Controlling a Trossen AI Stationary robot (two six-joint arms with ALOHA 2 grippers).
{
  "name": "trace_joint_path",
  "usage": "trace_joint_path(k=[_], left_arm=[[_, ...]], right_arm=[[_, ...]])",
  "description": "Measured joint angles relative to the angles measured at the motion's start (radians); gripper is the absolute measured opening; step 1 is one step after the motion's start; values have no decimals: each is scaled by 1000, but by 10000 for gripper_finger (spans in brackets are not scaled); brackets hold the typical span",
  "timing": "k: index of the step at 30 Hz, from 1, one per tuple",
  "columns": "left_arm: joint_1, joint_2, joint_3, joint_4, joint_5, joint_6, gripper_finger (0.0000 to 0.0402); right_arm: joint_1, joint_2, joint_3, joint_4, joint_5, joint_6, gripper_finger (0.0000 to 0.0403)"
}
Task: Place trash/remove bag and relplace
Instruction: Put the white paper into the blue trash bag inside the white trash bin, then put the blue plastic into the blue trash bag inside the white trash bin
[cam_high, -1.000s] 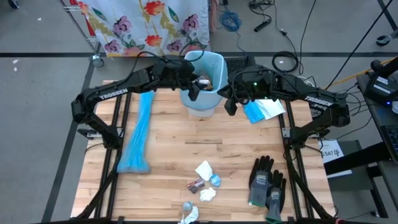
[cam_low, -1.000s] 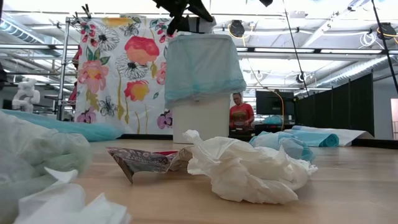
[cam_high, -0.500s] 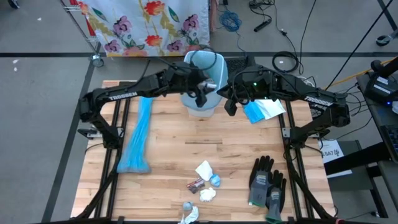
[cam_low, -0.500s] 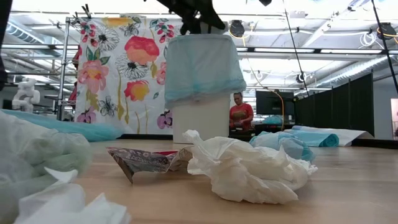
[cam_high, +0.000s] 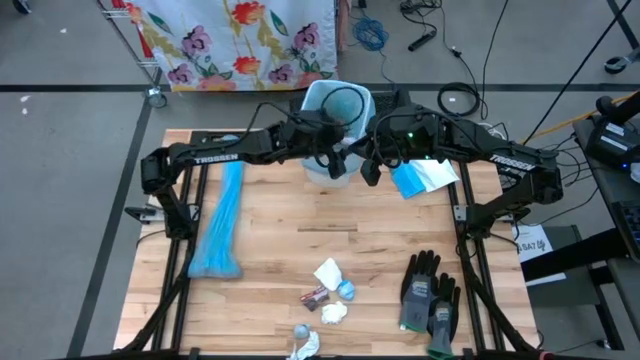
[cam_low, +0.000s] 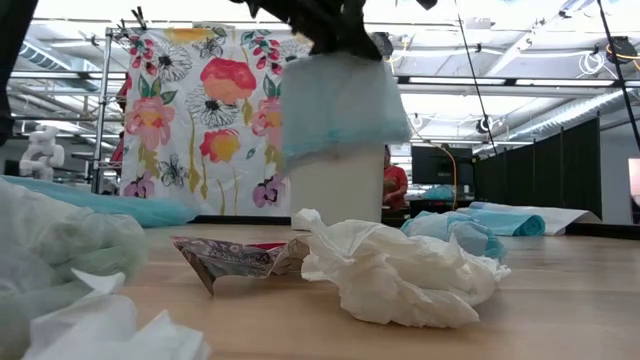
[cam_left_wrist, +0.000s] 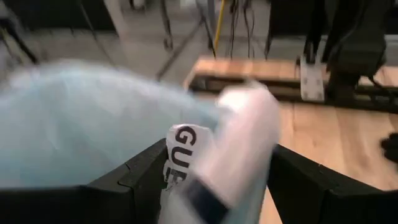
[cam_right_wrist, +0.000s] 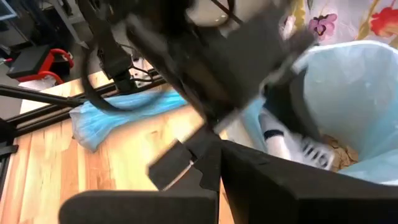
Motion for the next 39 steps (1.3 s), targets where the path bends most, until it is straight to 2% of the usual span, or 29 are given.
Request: trace_joint_path(k=[8,12,17,19,21,26,29,34,39], left_arm=[[0,-82,2,75,-4,43,242],[5,-88,2,77,-53,44,242],[18,-88,2,69,-170,45,242],[17,-88,2,67,-198,56,242],[15,-88,2,65,-211,94,242],[13,-88,2,62,-210,183,242],[8,-88,2,61,-191,188,242],[20,-103,2,22,-71,193,242],[65,-138,1,-46,-34,146,242]], right_arm=[[0,0,0,-4,8,0,0],[-1,0,0,-3,10,0,0],[-3,2,0,37,154,-8,0],[-14,9,0,88,178,-46,0],[-30,20,0,141,158,-93,0],[-102,72,0,263,14,-125,0],[-159,105,0,226,-3,-89,0],[-244,137,-1,184,-27,-27,0],[-254,131,0,155,-53,-23,0]])
